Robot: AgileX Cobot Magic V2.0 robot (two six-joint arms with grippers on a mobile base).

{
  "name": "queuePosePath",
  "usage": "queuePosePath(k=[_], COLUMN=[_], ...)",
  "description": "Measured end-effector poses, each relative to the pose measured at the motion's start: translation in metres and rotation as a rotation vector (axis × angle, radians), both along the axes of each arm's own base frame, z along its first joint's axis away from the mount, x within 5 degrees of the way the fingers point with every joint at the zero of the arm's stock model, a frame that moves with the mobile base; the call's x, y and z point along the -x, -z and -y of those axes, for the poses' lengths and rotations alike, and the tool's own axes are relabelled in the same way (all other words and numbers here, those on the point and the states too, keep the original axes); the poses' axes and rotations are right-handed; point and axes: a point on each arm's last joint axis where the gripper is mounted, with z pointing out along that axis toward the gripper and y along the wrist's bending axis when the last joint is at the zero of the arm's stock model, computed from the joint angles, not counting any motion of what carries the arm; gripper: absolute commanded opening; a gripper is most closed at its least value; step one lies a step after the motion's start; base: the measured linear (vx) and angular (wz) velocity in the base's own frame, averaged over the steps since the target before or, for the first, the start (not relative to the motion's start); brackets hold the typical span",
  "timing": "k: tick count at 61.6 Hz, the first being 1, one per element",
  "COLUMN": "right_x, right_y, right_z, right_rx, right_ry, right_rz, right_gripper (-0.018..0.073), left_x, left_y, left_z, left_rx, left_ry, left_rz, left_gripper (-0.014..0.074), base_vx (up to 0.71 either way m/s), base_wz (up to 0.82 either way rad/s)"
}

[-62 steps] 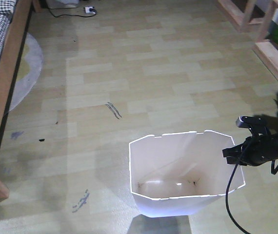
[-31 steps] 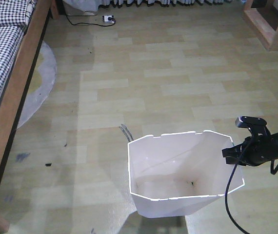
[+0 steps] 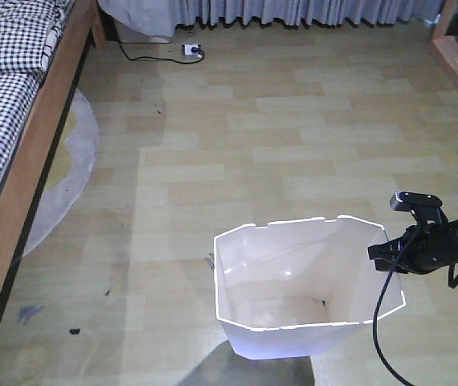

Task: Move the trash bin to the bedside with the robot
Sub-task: 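Carry the held bin with the right gripper toward the bed beside the curtains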

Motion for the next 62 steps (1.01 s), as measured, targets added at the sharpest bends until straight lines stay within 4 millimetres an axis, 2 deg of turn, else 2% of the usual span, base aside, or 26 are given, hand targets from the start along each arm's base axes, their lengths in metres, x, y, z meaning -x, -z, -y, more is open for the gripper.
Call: queuePosePath(k=[33,62], right_x=[0.0002,0.0002], right_y=[-0.0003,-0.0005], right_z=[-0.0009,-0.0014], right_rx=[-0.010,-0.016], right_ry=[-0.003,-0.004], right_rz=[-0.001,-0.001], right_gripper=[-0.0006,-0.0006], left_x=[0.0000,0.0000], left_y=[0.0000,0.0000], left_z=[0.0000,0.0000], left_rx=[0.000,0.000], left_ry=[0.000,0.000], left_rz=[0.000,0.000], left_gripper=[-0.0006,-0.0006], base_vx=[0.46,0.48], base_wz=[0.17,0.01])
